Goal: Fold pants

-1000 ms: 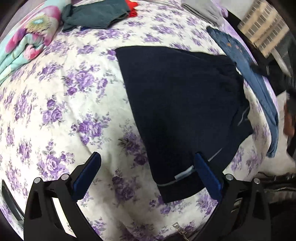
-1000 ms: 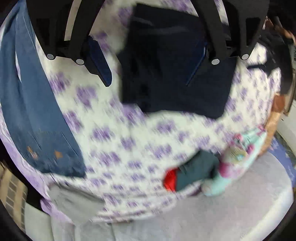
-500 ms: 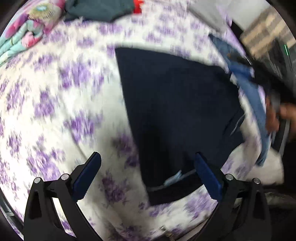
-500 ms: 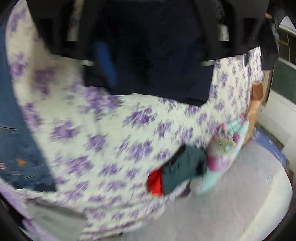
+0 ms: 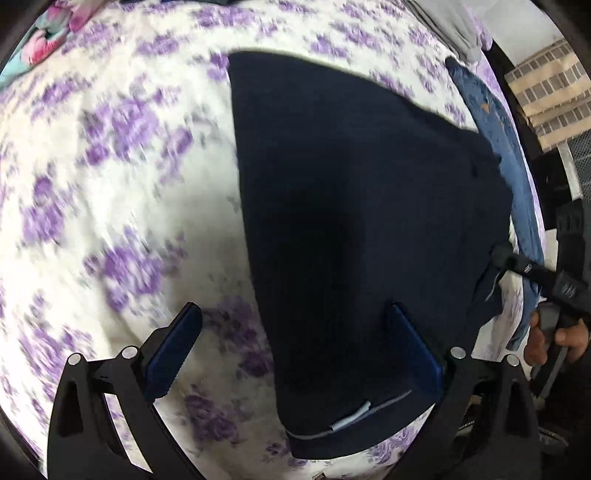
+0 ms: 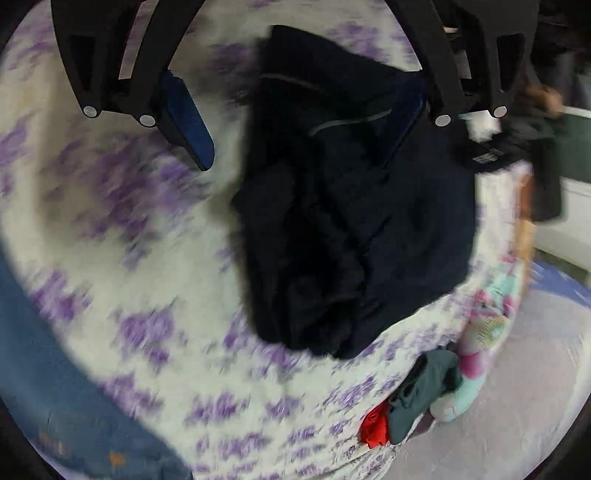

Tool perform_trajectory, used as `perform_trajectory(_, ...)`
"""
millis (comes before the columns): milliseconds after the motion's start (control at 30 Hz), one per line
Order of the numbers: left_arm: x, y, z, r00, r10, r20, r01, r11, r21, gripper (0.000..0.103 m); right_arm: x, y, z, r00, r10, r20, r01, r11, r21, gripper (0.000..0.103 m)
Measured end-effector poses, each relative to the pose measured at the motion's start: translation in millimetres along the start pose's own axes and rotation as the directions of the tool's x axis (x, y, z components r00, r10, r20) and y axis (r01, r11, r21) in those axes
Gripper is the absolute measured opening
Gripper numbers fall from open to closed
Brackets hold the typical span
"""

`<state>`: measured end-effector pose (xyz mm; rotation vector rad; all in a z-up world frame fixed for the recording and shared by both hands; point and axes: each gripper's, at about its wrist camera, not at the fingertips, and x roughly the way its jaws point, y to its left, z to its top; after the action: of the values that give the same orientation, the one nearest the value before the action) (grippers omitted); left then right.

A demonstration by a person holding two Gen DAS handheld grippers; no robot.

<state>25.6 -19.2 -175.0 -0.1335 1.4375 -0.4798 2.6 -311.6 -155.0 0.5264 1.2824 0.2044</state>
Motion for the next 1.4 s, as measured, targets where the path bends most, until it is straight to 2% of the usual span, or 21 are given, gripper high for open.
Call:
perform_trajectory(100,0,0,0,1.000,-0.025,0.008,0.026,1.000,-0.009,0.098,0,5,5,0.998,0.063,0.010,-0.063,0.998,0.009,0.090)
perform_trajectory(300,11,10,15,0.995,-0.097,0.006,0.097,0.990,-0.105,0.098,21,12,8,0.999,0.037,0.023,-0.037,0.999,0.019,0.093)
perform_trajectory(400,16,-5,20,0.999,-0.039,-0.015,0.038,0.998,-0.059,0.098,25,26,6,0.998,-0.046,0.045,0.047,0.999,-0.020,0.084)
perform_trajectory(433,16,-11,21,1.000,-0.014,-0.018,0.013,0.999,-0.035,0.091,24,33,4,0.999,-0.043,0.034,0.044,0.999,-0.027,0.066)
perform_trajectory(467,13,-22,20,1.000,0.014,-0.012,-0.014,1.000,0.002,0.075,22,37,5,0.999,-0.043,0.028,0.043,0.999,-0.024,0.053)
perform_trajectory(533,2,-42,19,0.999,0.038,0.001,-0.038,0.997,0.065,0.055,15,46,4,0.999,-0.024,0.025,0.025,0.999,-0.039,0.043)
perform_trajectory(600,-1,-53,18,0.997,0.081,0.011,-0.082,0.991,0.103,0.051,9,52,2,1.000,0.005,0.020,-0.003,0.998,-0.058,0.043)
perform_trajectory(633,0,-54,19,0.996,0.089,0.010,-0.090,0.991,0.102,0.051,12,53,2,1.000,0.003,0.010,-0.002,0.998,-0.067,0.044)
perform_trajectory(700,6,-45,23,0.999,0.042,0.004,-0.043,0.997,0.058,0.059,27,45,4,1.000,-0.009,-0.017,0.008,0.999,-0.049,0.064)
perform_trajectory(733,9,-38,26,1.000,0.000,0.001,0.000,1.000,0.021,0.078,31,40,6,1.000,-0.005,-0.017,0.005,1.000,-0.026,0.070)
perform_trajectory(767,18,-24,29,0.997,-0.072,-0.021,0.071,0.996,-0.054,0.086,37,40,6,1.000,-0.001,-0.024,0.001,1.000,-0.016,0.069)
perform_trajectory(833,20,-15,30,0.991,-0.136,0.007,0.136,0.985,-0.105,0.084,38,47,6,0.999,-0.028,-0.030,0.026,0.997,-0.068,0.059)
perform_trajectory(867,20,-16,31,0.991,-0.134,-0.011,0.132,0.987,-0.091,0.071,35,52,8,0.999,-0.013,-0.051,0.009,0.997,-0.080,0.046)
perform_trajectory(900,16,-20,31,0.994,-0.110,-0.013,0.109,0.992,-0.064,0.064,30,54,10,0.998,0.011,-0.062,-0.016,0.996,-0.087,0.039)
perform_trajectory(933,8,-25,32,0.996,-0.083,-0.009,0.083,0.996,-0.037,0.050,22,60,13,0.997,0.035,-0.065,-0.041,0.994,-0.106,0.033)
perform_trajectory(967,1,-29,34,0.998,-0.063,-0.004,0.063,0.998,-0.019,0.036,10,72,16,0.996,0.060,-0.061,-0.068,0.986,-0.150,0.032)
perform_trajectory(1000,-10,-34,37,0.999,-0.049,0.005,0.049,0.999,0.006,0.031,1,82,19,0.995,0.075,-0.059,-0.085,0.978,-0.189,0.030)
perform_trajectory(1033,-23,-37,38,0.997,-0.072,0.023,0.072,0.997,0.026,0.017,-7,94,22,0.995,0.083,-0.054,-0.093,0.969,-0.229,0.030)
perform_trajectory(1100,-52,-41,44,0.993,-0.082,0.085,0.079,0.996,0.037,0.017,-23,125,32,0.996,0.083,-0.025,-0.087,0.938,-0.336,0.030)
perform_trajectory(1233,-111,-42,68,0.962,-0.019,0.274,0.006,0.999,0.049,0.017,-51,175,73,0.985,0.154,0.081,-0.095,0.868,-0.487,0.030)
perform_trajectory(1400,-166,-14,125,0.862,0.060,0.504,-0.077,0.997,0.013,0.021,-38,221,144,0.944,0.275,0.181,-0.109,0.781,-0.615,0.032)
